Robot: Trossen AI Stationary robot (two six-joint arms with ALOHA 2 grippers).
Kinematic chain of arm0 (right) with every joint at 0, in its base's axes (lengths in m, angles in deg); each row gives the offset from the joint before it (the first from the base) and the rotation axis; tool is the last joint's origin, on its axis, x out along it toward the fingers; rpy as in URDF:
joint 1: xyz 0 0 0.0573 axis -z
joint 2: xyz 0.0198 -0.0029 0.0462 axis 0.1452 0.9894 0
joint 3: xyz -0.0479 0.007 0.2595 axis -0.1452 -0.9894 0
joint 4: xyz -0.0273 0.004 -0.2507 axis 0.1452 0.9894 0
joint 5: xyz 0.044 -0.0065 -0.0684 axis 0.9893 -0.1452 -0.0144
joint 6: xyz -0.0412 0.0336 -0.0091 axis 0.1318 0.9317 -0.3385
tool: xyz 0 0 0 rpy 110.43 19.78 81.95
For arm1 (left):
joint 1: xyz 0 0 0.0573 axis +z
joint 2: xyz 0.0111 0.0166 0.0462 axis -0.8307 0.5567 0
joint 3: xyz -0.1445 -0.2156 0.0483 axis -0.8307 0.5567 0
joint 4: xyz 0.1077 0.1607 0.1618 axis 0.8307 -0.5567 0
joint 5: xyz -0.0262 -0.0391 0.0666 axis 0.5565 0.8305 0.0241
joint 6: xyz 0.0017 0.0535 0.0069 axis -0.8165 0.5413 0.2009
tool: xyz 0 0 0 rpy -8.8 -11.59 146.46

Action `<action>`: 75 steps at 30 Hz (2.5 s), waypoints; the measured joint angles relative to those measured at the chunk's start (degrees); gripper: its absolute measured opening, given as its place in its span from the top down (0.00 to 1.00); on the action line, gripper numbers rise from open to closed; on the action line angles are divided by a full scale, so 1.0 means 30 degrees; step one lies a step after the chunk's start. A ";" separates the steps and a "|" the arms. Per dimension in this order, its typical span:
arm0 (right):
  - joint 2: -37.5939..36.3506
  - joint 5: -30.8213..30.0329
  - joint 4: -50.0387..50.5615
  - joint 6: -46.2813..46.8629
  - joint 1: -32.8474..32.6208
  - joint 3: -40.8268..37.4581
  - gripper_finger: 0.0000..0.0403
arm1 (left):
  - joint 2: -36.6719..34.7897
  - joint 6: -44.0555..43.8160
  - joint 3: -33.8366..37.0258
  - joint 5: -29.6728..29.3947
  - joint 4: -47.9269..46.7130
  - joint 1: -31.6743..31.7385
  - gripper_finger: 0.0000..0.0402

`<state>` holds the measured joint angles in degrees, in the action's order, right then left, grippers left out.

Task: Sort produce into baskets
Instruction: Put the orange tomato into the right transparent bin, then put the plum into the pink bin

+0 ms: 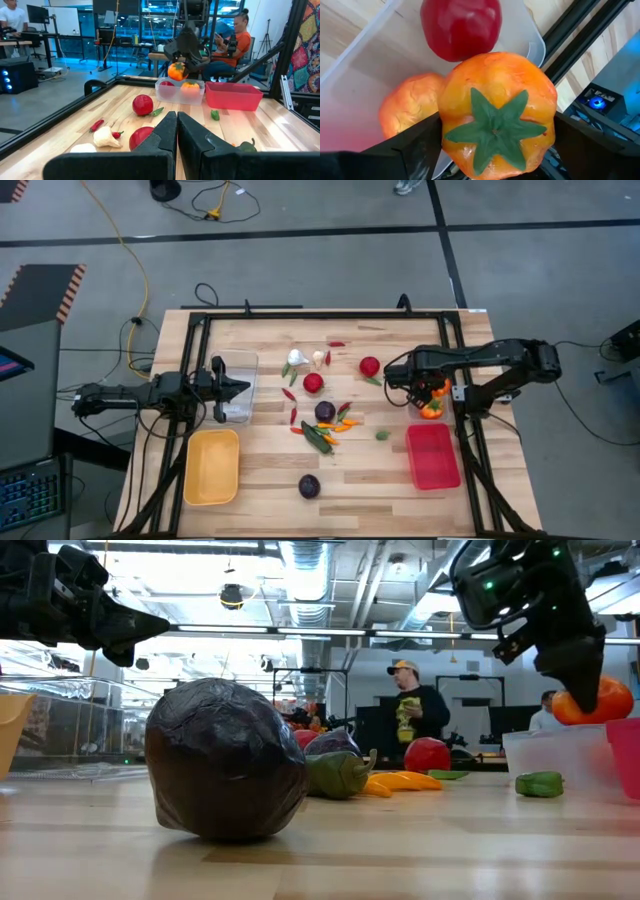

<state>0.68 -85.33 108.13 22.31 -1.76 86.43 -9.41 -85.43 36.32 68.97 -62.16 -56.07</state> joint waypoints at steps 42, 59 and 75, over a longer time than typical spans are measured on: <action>0.0437 0.2113 -0.0437 -0.2308 0.0357 0.0015 0.03 | 0.0000 0.0002 0.0000 0.0007 0.0000 0.0000 1.00; 0.0395 0.3039 0.0341 -0.2493 0.0357 0.0620 0.02 | 0.0000 0.0005 0.0000 0.0007 0.0007 0.0000 1.00; 0.0287 0.2415 -0.4645 -0.2632 0.0306 0.5697 0.02 | -0.0007 0.0005 0.0000 0.0000 0.0007 0.0000 1.00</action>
<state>1.54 -78.08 94.20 14.42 -0.84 103.52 -9.43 -85.41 36.32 68.97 -62.14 -56.07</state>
